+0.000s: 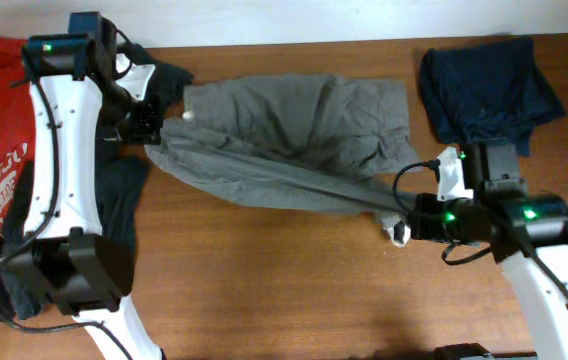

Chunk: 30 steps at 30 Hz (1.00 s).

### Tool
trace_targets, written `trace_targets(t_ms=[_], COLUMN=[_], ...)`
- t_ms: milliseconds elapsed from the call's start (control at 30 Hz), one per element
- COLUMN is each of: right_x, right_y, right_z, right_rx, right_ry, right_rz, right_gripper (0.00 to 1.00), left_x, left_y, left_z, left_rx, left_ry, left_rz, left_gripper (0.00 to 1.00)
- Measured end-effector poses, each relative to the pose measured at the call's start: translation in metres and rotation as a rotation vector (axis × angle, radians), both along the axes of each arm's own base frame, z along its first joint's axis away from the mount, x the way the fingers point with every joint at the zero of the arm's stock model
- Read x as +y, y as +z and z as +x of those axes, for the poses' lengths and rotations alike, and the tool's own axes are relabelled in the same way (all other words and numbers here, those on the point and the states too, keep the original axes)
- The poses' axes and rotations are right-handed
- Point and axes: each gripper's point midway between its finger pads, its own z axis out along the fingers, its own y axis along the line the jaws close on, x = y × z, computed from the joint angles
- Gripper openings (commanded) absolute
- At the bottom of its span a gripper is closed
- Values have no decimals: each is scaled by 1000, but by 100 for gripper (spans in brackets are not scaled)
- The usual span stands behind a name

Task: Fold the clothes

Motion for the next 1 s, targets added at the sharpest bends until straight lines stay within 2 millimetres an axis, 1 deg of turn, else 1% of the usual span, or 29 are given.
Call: trace_targets(t_ms=[67, 200, 267, 333, 433, 500, 533, 567, 633, 733, 800, 833, 900, 1000], right_x=[0, -1, -1, -3, -6, -8, -9, -9, -10, -13, -14, -15, -16, -17], right_y=[10, 10, 10, 12, 21, 27, 31, 31, 33, 22, 12, 4, -9, -23], right_z=[-5, -17, -17, -10, 13, 30, 44, 52, 75, 103, 119, 128, 139, 154], right_rx=[-20, 9, 8, -22, -122, -192, -238, -255, -312, -335, -339, -337, -325, -326], right_ry=[7, 9, 8, 4, 2, 3, -2, -3, 2, 2, 5, 5, 6, 13], right_rz=[0, -2, -5, -15, -40, -51, -60, -67, -79, -100, -113, -119, -127, -140], right_gripper=[4, 4, 4, 4, 4, 4, 4, 4, 4, 4, 4, 4, 4, 4], left_x=[0, -2, -2, -2, -2, -2, -3, -3, -4, -9, -12, -14, -16, -19], left_y=[8, 18, 19, 19, 21, 23, 25, 26, 29, 30, 26, 21, 9, -11], left_z=[-4, -14, -15, -13, -4, 7, 14, 18, 32, 54, 68, 73, 83, 93], left_rx=[-16, -13, -14, -23, -61, -109, -139, -157, -217, -303, -348, -364, -384, -408], left_ry=[0, -3, -3, -4, -4, -5, -8, -9, -15, -27, -34, -38, -43, -47], left_rz=[1, 1, 1, 1, 3, 5, 7, 11, 18, 29, 36, 40, 45, 48], left_gripper=[1, 1, 1, 0, 1, 1, 1, 1, 1, 1, 1, 1, 1, 1])
